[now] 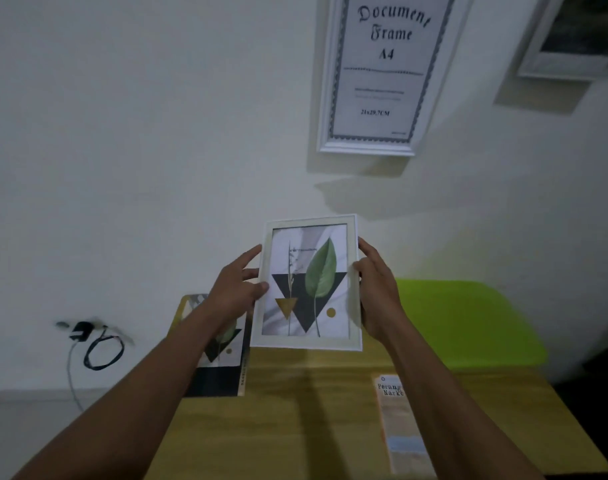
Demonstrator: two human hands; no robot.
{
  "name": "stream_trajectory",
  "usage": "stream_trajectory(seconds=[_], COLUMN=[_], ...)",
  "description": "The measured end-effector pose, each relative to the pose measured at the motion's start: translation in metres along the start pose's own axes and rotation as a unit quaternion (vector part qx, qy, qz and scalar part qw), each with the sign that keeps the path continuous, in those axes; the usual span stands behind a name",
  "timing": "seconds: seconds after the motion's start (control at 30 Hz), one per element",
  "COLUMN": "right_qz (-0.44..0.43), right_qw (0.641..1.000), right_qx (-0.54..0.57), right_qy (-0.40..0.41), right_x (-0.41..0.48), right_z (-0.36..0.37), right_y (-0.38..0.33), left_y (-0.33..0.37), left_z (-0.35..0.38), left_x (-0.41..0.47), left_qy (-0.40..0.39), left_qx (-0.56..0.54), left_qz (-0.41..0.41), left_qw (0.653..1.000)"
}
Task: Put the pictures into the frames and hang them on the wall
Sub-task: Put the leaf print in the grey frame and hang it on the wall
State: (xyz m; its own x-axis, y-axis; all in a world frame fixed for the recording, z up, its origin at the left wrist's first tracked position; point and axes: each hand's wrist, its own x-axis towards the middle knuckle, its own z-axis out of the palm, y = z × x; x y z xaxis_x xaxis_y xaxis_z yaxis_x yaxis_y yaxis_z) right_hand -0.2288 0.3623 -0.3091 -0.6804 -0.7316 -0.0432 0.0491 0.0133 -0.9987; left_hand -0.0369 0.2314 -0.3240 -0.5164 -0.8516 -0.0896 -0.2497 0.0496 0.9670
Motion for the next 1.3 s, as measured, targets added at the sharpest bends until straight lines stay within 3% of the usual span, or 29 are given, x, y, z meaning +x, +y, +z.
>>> stream_trajectory(seconds=[0.2,0.5,0.9,1.03,1.3], right_qz=[-0.146,-0.253,-0.364,-0.392,-0.417], right_qw=[0.980,0.954,0.921,0.912,0.902], right_qx=[-0.004,0.043,-0.003,0.002,-0.097], right_qy=[-0.134,-0.154,-0.142,-0.123,-0.053], right_x=[0.018,0.051,0.099,0.115,0.143], right_z=[0.027,0.097,0.181,0.205,0.234], right_y=[-0.070,-0.180,-0.282,-0.304,-0.327], left_y=[0.066,0.163,0.258,0.281,0.297], left_z=[-0.048,-0.130,-0.216,-0.237,-0.259], left_x=[0.002,0.039,0.102,0.117,0.149], left_qy=[0.046,0.075,0.126,0.137,0.159], left_qx=[-0.039,-0.060,-0.031,-0.019,0.000], left_qz=[0.129,0.255,0.391,0.404,0.406], left_qw=[0.990,0.962,0.911,0.904,0.900])
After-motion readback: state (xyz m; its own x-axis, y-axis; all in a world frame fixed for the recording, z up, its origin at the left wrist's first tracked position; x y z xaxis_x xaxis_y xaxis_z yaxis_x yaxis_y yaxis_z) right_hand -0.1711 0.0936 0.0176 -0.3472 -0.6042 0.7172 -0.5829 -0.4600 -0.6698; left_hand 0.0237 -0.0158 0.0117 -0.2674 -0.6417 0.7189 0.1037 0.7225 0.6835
